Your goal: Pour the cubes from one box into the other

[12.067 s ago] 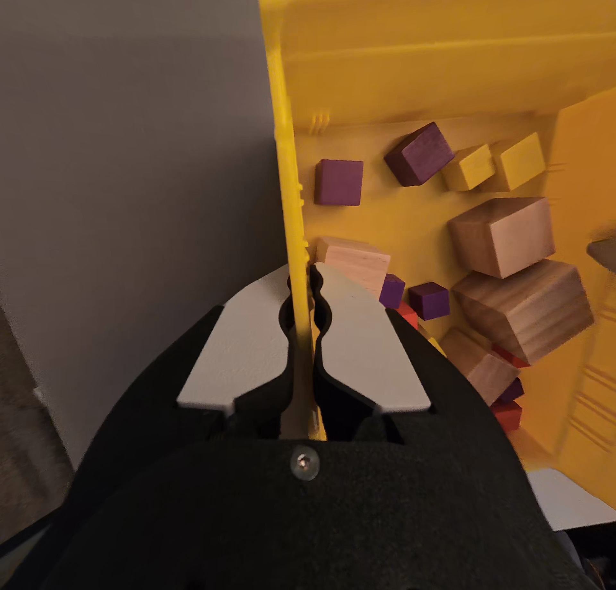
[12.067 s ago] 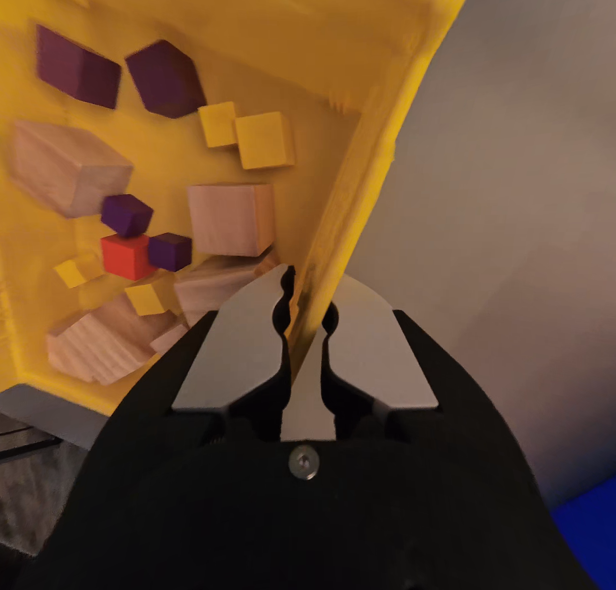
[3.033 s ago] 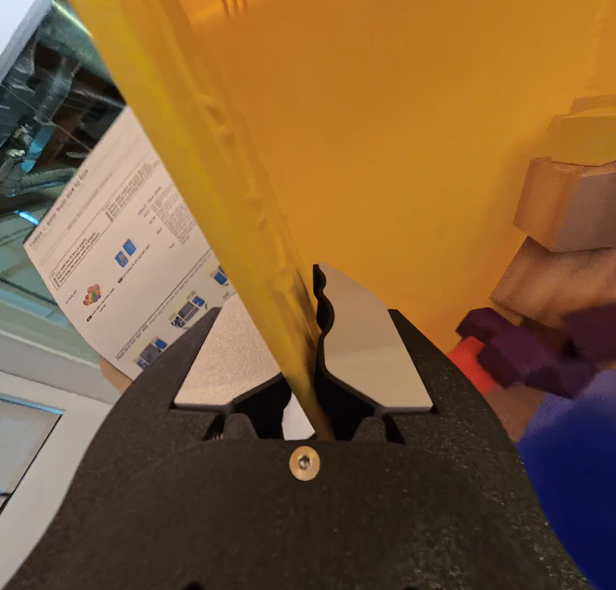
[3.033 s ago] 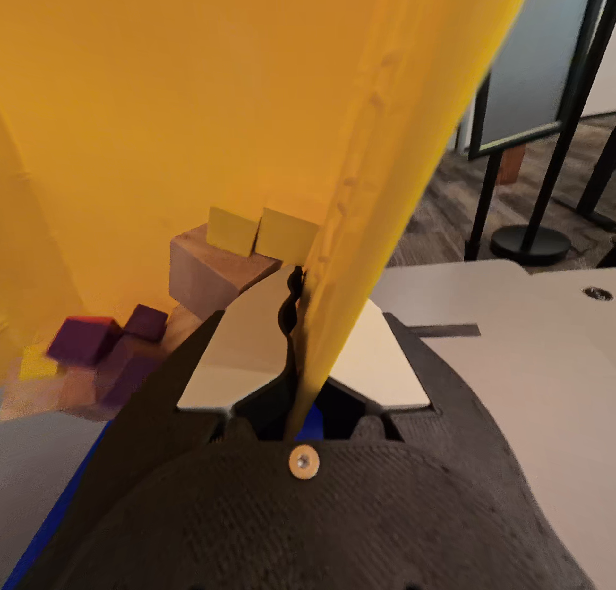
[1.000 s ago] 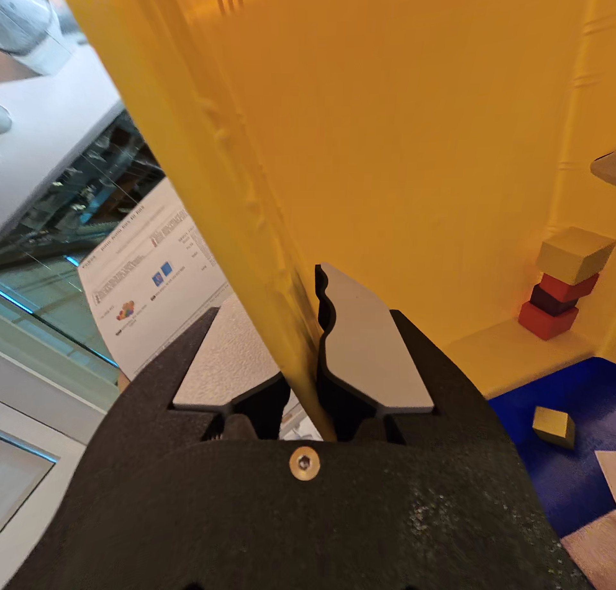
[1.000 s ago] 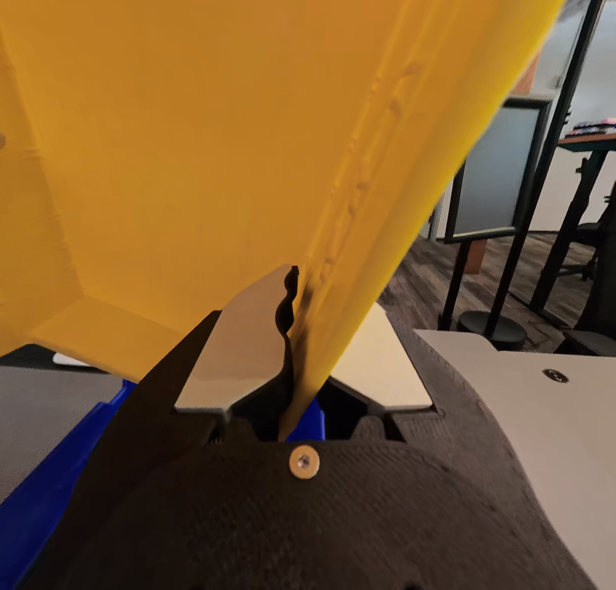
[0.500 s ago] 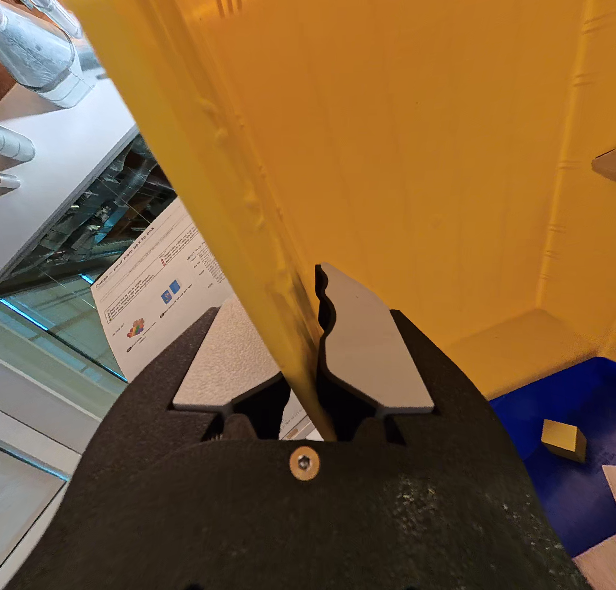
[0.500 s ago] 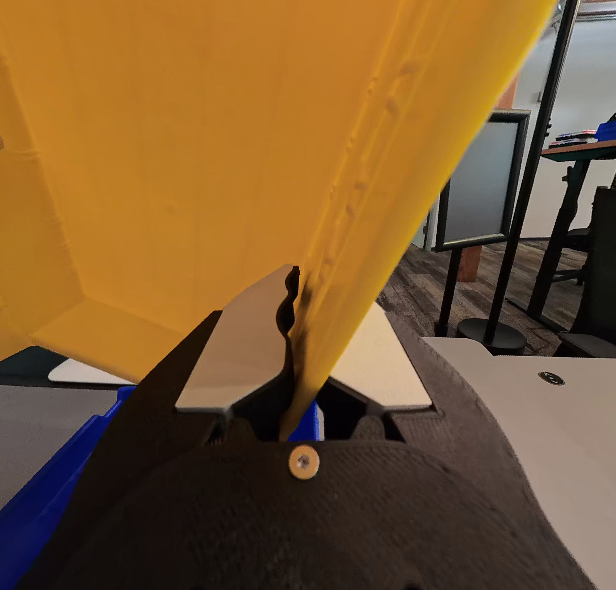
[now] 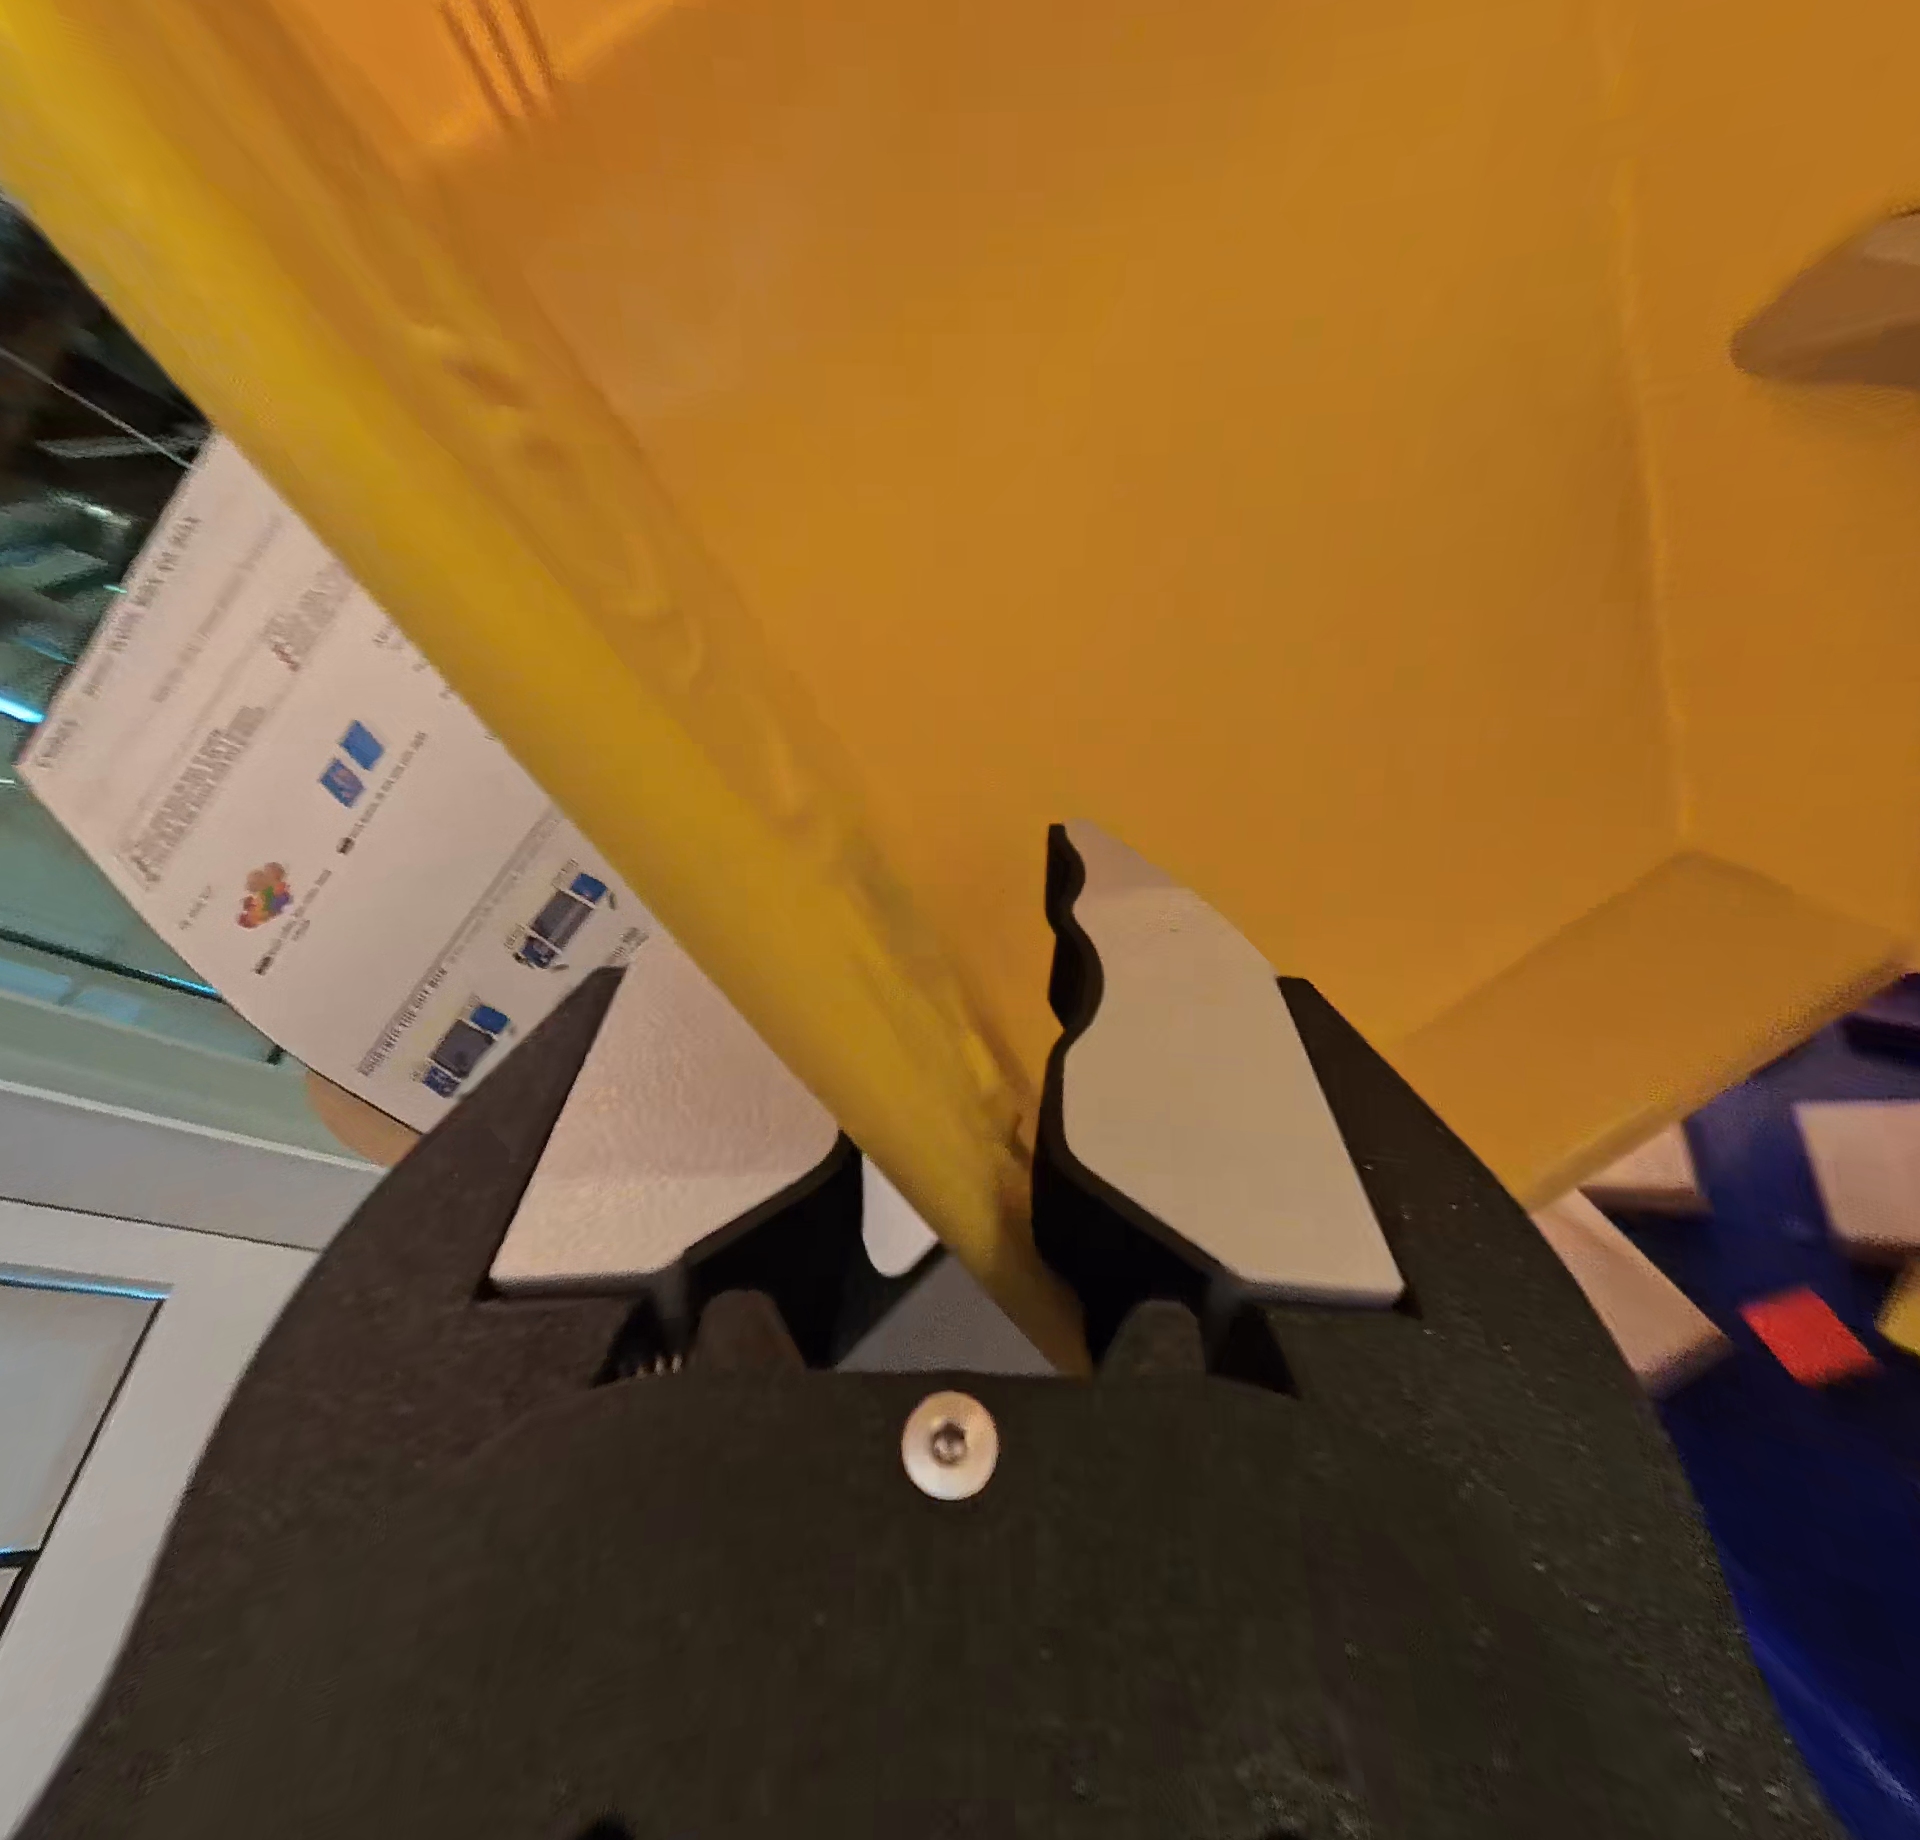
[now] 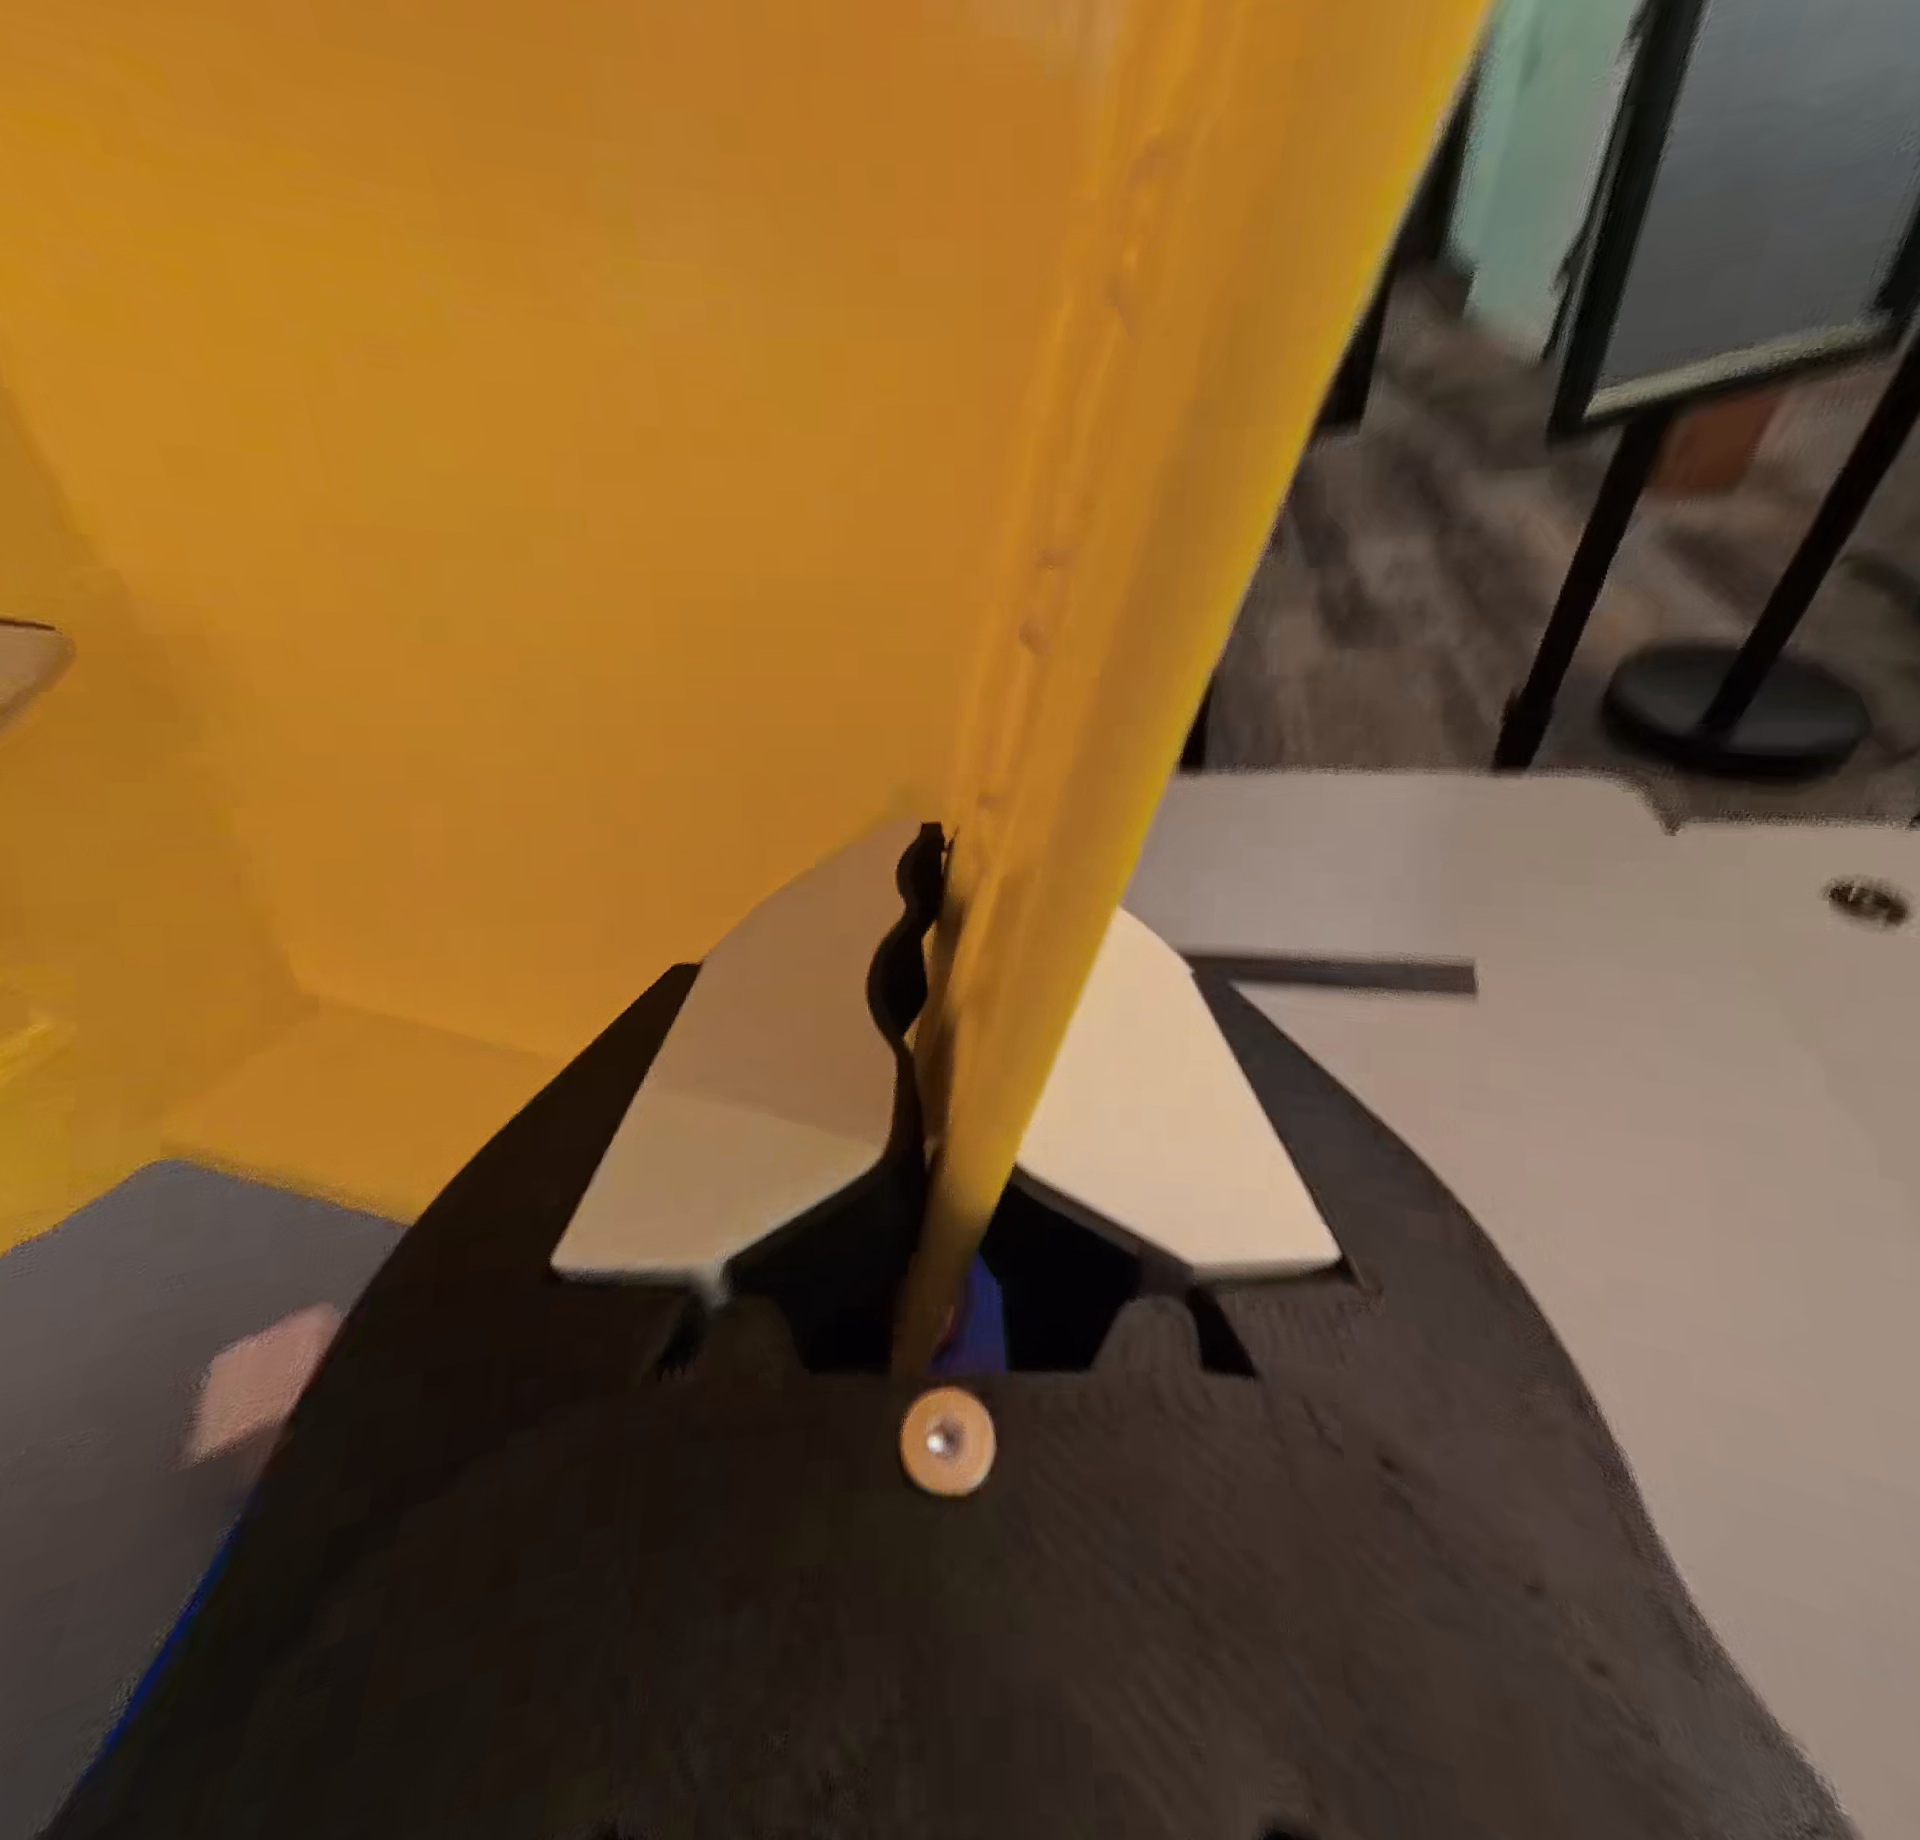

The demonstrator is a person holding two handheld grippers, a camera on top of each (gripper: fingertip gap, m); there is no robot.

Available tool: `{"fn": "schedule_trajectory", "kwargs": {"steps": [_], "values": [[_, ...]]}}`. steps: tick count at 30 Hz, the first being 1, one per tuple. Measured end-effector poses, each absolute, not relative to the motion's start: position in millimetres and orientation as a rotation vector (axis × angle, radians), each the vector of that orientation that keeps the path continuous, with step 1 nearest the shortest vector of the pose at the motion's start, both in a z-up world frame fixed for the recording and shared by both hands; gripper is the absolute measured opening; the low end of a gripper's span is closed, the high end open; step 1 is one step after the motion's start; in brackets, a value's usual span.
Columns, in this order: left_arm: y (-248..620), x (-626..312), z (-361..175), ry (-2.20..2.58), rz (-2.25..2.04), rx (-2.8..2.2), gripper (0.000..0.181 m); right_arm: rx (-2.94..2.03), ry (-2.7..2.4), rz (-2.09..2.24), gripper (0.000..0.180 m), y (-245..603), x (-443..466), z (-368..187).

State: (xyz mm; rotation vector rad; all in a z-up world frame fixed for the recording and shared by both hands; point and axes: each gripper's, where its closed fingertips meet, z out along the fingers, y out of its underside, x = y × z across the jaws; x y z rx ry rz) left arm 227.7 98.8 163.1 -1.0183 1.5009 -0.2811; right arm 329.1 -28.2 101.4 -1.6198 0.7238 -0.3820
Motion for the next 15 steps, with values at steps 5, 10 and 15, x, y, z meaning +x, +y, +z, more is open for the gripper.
{"fn": "schedule_trajectory", "kwargs": {"steps": [5,10,15], "values": [[65,219,157,1.715,-0.472,-1.143,0.084,-1.884,0.823,-0.035,0.005,-35,332,105],[-5,180,203,1.868,-1.451,-1.333,0.100,-2.282,0.971,0.222,0.005,-74,349,94],[51,139,183,1.918,-1.515,-1.262,0.081,-2.430,1.173,0.162,0.006,-172,382,77]]}}
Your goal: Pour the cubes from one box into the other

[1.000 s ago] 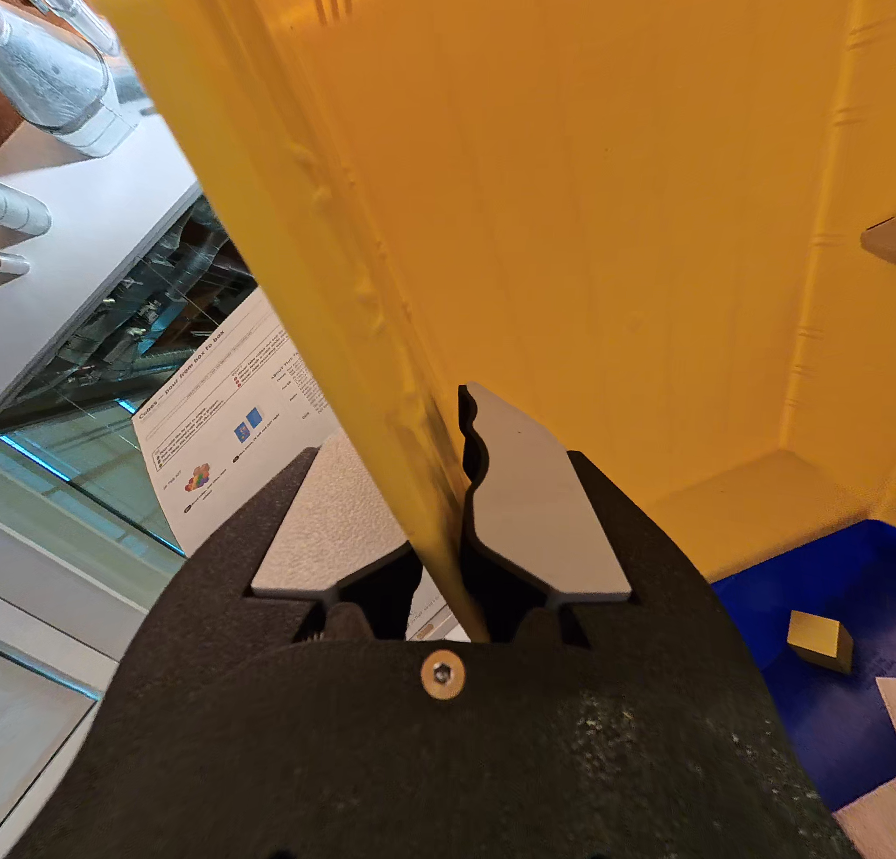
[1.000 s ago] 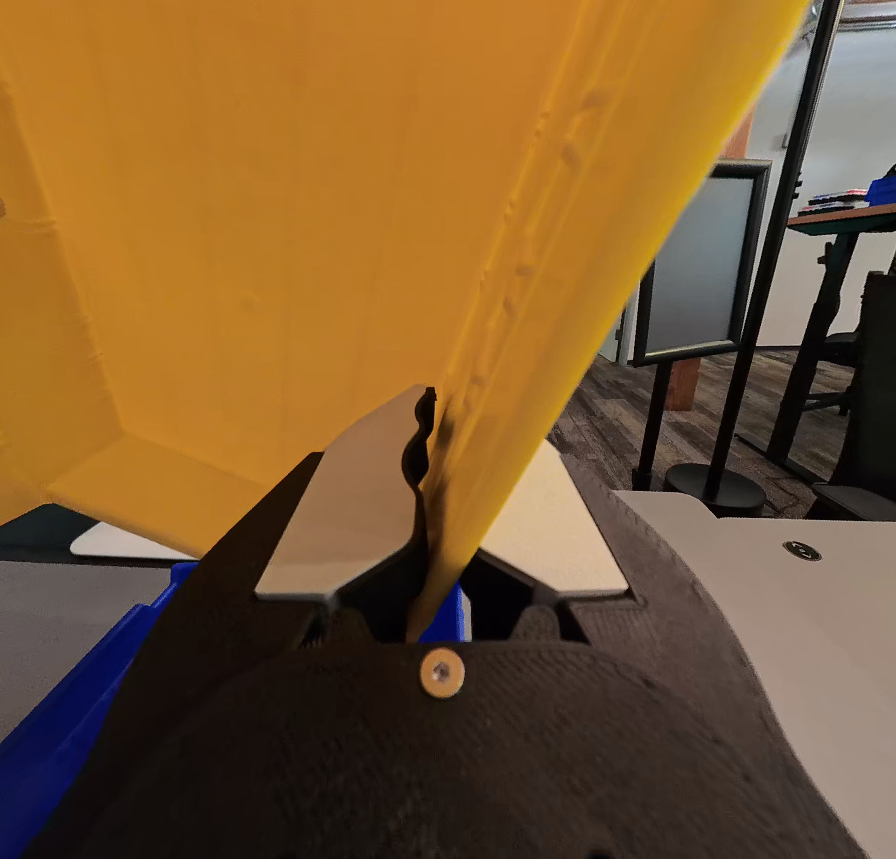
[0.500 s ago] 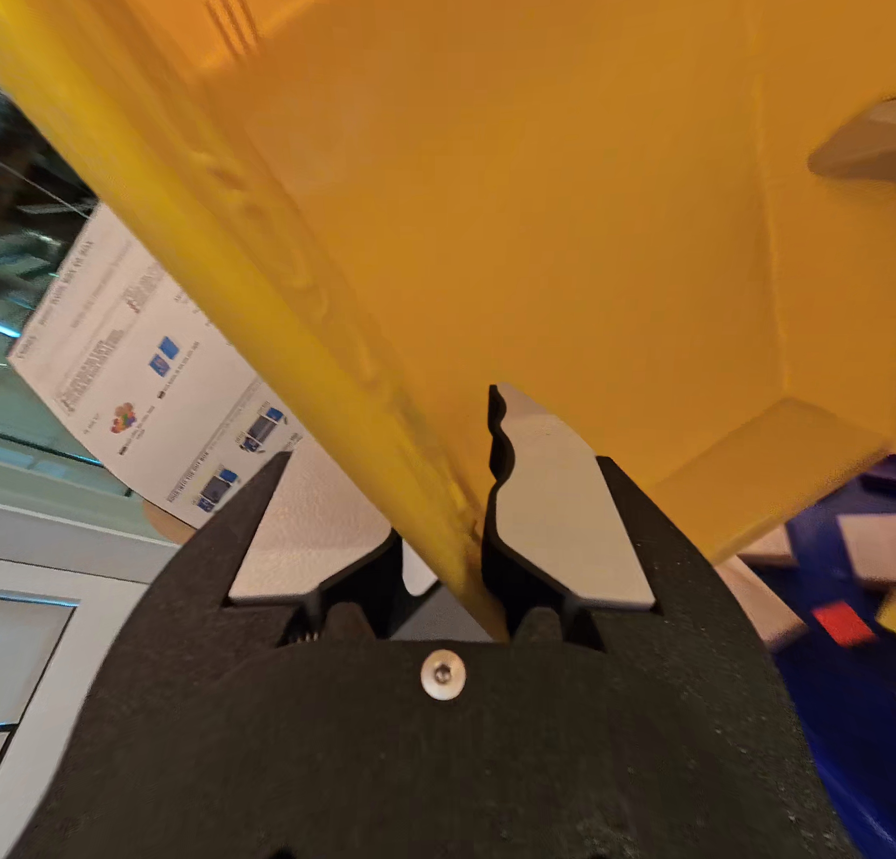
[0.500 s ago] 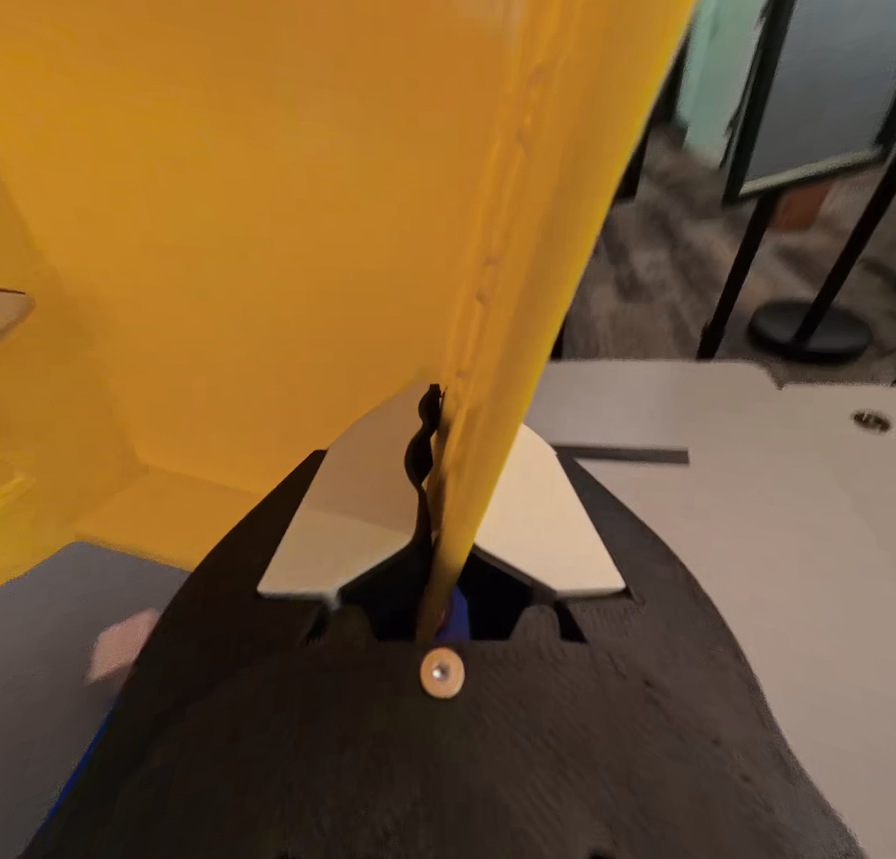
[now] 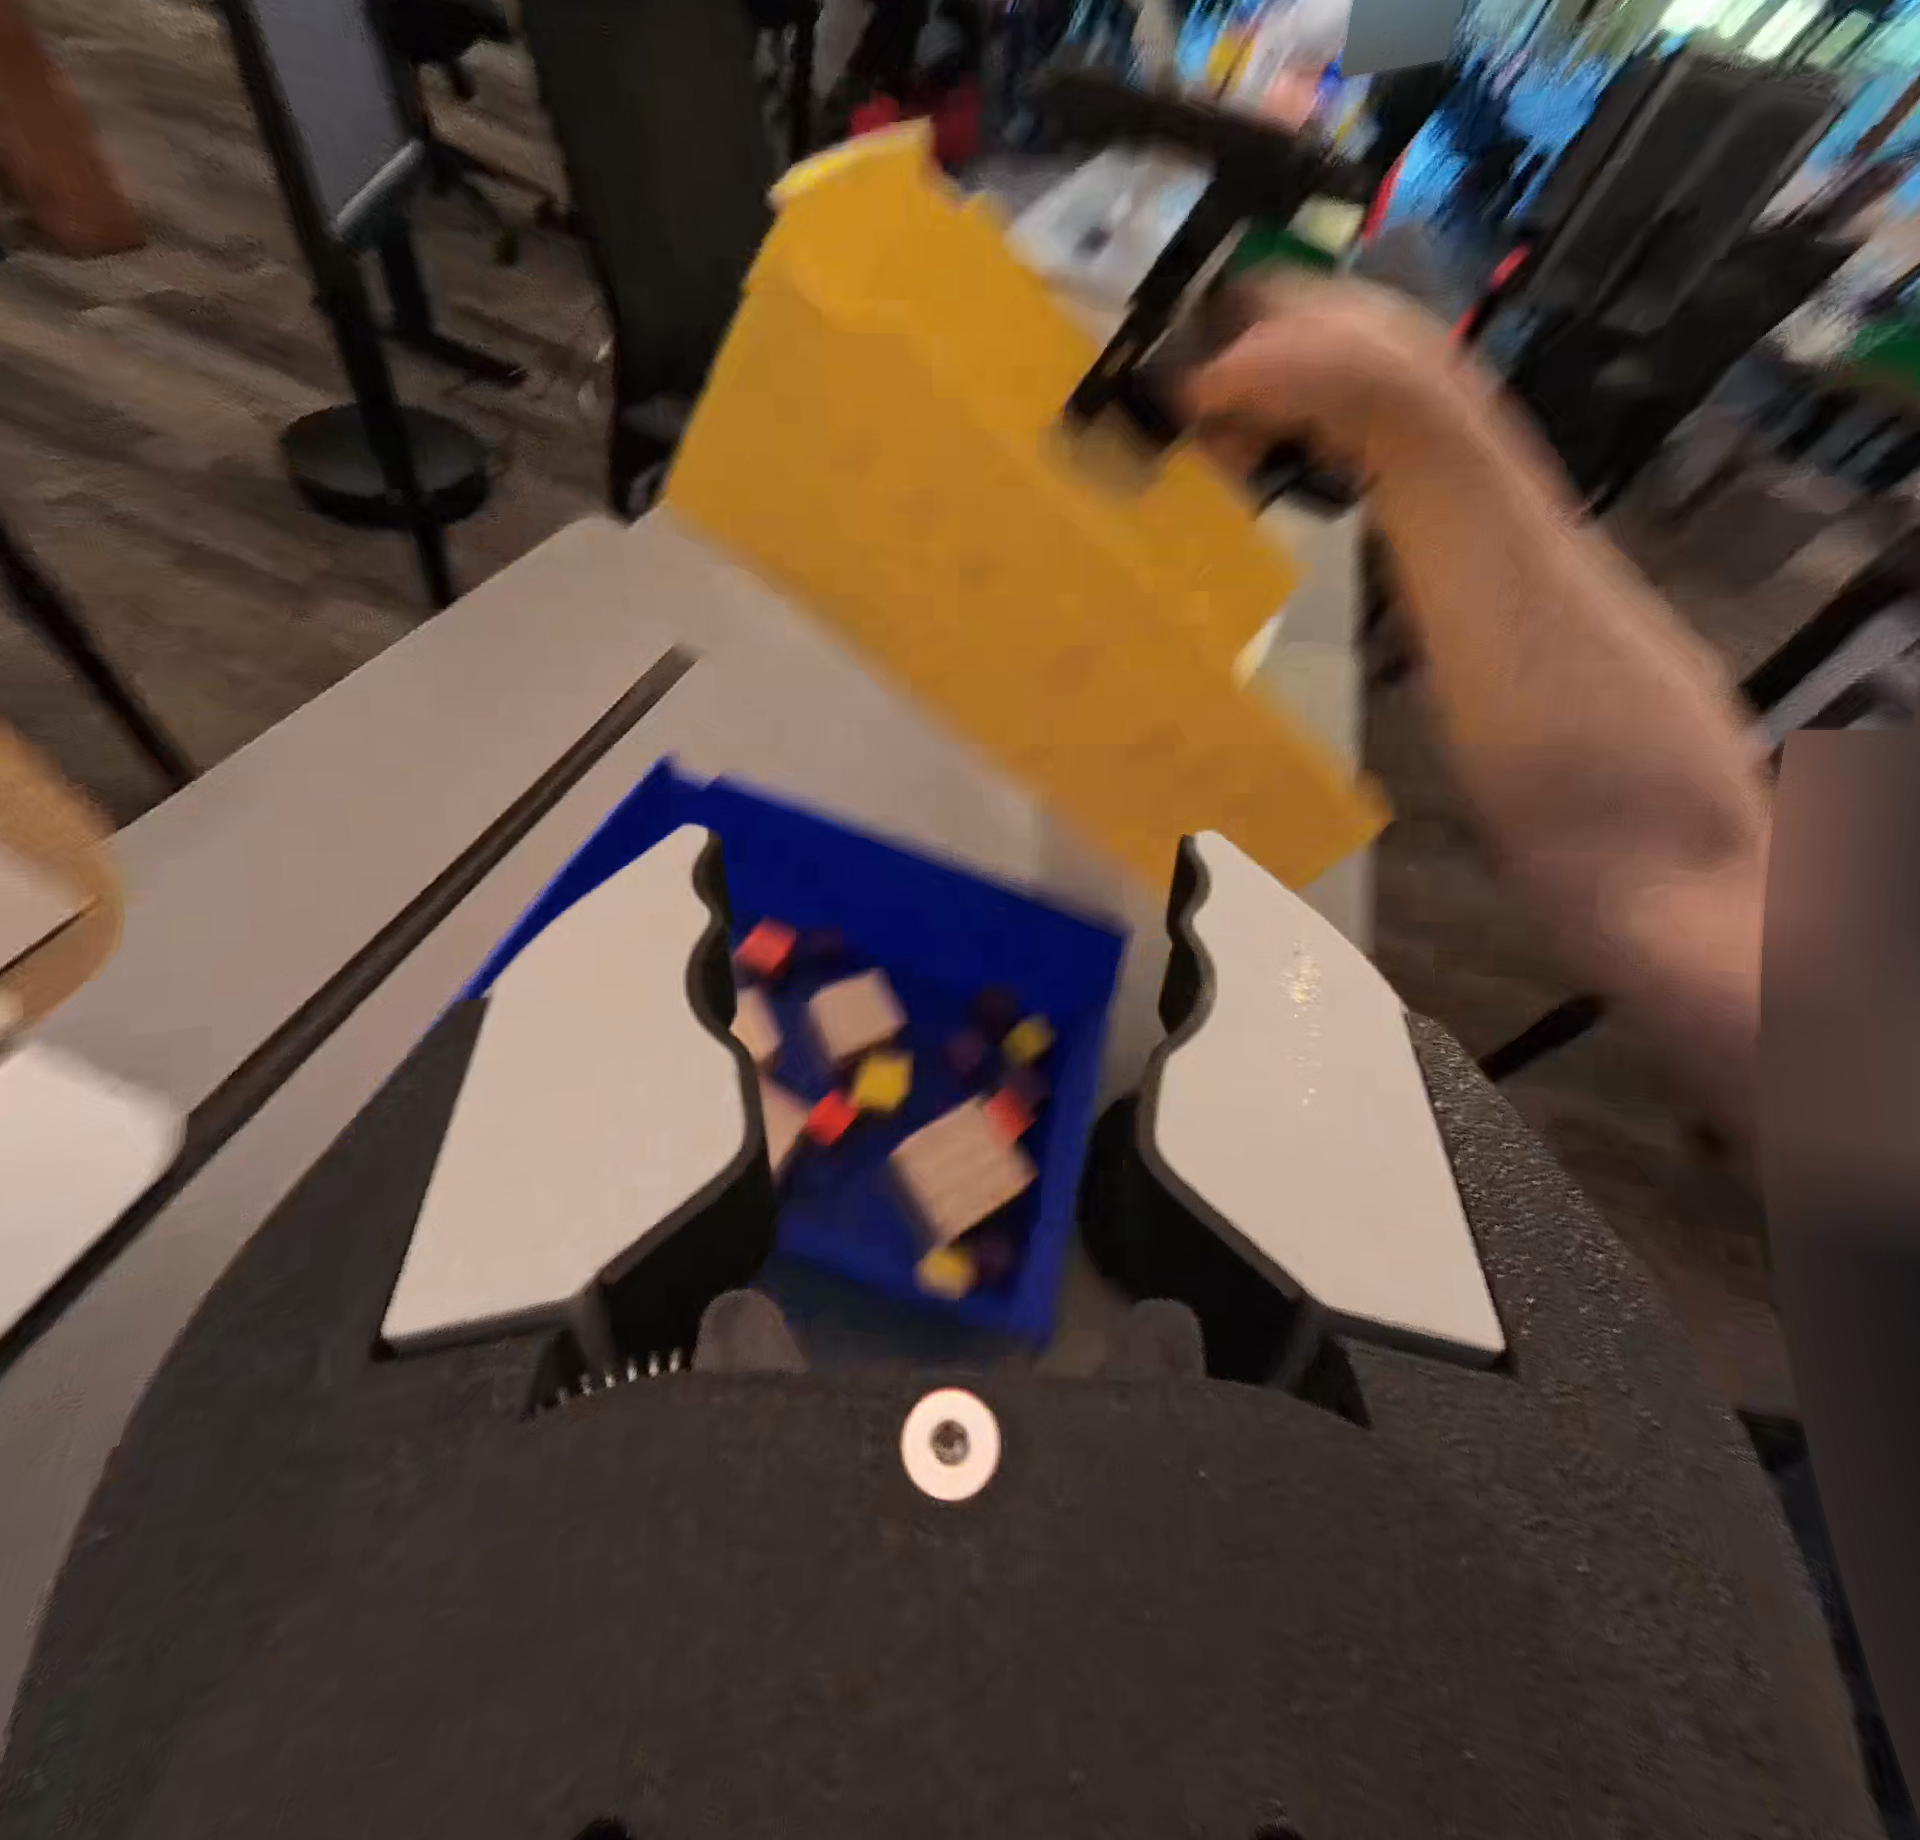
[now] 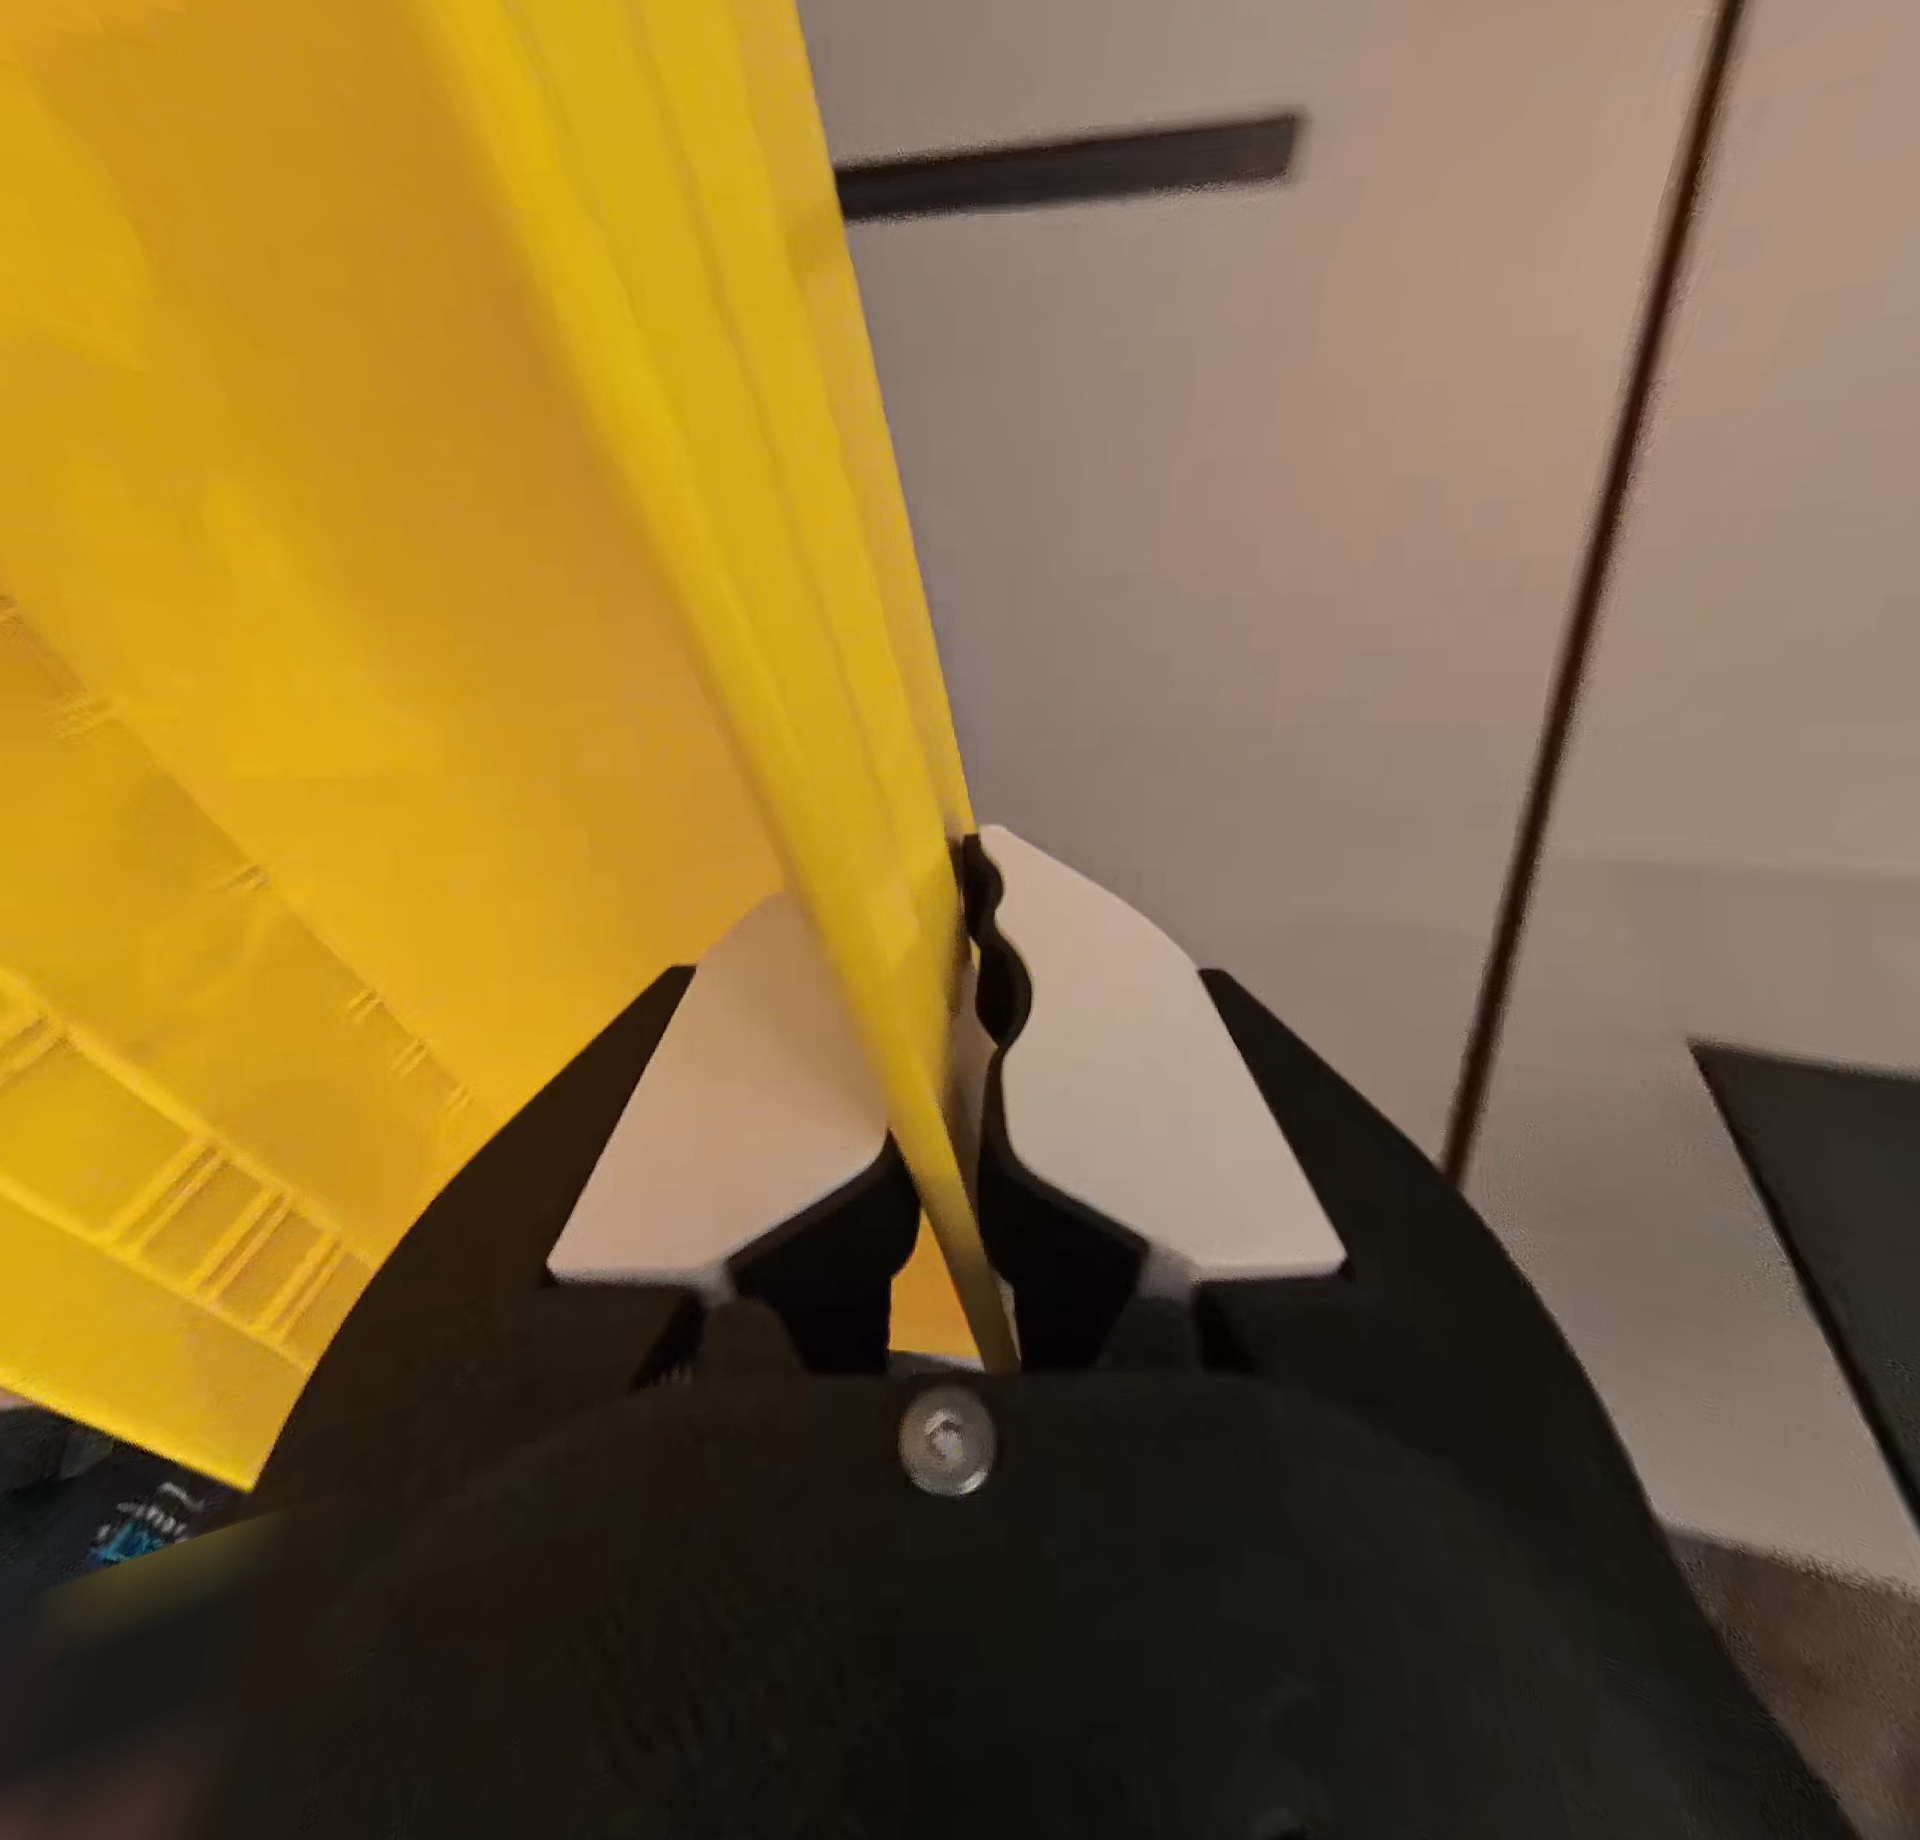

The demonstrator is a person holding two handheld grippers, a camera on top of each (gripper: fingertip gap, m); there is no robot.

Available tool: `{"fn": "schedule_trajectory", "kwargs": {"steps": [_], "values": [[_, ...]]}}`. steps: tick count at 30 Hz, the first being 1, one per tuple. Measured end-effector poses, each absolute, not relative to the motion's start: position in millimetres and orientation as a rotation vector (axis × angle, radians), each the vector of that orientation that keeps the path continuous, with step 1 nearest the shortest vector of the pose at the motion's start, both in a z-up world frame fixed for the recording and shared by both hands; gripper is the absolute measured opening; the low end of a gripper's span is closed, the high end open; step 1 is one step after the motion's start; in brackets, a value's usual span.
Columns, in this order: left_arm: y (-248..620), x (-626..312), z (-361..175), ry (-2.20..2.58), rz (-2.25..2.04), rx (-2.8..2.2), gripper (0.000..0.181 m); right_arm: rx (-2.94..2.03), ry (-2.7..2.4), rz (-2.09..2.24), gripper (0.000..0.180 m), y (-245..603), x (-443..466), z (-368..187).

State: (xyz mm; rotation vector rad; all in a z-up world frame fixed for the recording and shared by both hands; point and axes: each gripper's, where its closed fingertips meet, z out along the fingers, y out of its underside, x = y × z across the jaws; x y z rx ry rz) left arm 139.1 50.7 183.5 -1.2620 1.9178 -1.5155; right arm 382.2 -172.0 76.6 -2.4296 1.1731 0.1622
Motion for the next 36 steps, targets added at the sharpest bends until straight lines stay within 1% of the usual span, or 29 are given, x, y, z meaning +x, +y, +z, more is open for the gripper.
{"fn": "schedule_trajectory", "kwargs": {"steps": [5,9,11,12,15,18,20,23,25,27,28,30,31,32,33,36], "values": [[151,109,35,2.049,-0.941,-1.362,0.085,-2.575,1.418,0.173,0.004,-260,388,32],[158,84,-58,2.204,-0.797,-1.501,0.083,-2.666,1.553,0.140,0.005,-299,397,-16],[163,82,-91,2.237,-0.633,-1.511,0.085,-2.720,1.582,0.142,0.004,-308,397,-43],[159,81,-101,2.256,-0.622,-1.530,0.086,-2.751,1.591,0.165,0.003,-310,395,-57],[145,85,-116,2.295,-0.669,-1.573,0.079,-2.813,1.606,0.279,0.004,-313,385,-97],[150,89,-134,2.330,-0.527,-1.580,0.079,-2.721,1.613,0.360,0.004,-304,388,-125],[146,89,-142,2.355,-0.516,-1.603,0.070,-2.714,1.575,0.356,0.004,-302,391,-138],[146,90,-151,2.364,-0.462,-1.611,0.049,-2.728,1.514,0.347,0.004,-302,396,-140],[145,92,-151,2.366,-0.451,-1.588,0.046,-2.792,1.415,0.298,0.005,-302,399,-139],[145,91,-151,2.363,-0.437,-1.605,0.046,-2.796,1.329,0.185,0.015,-297,412,-139],[145,90,-151,2.361,-0.434,-1.610,0.046,-2.792,1.333,0.083,0.020,-297,422,-137],[146,88,-148,2.342,-0.425,-1.620,0.045,-2.729,1.311,-0.100,0.023,-291,438,-125],[148,87,-144,2.319,-0.431,-1.618,0.045,-2.673,1.302,-0.208,0.024,-288,447,-114],[150,87,-137,2.292,-0.442,-1.622,0.045,-2.621,1.284,-0.339,0.029,-286,456,-100],[152,89,-127,2.254,-0.467,-1.618,0.045,-2.561,1.239,-0.476,0.032,-284,461,-83],[149,100,-73,2.127,-0.661,-1.620,0.045,-2.289,1.126,-0.801,0.033,-277,445,-19]]}}
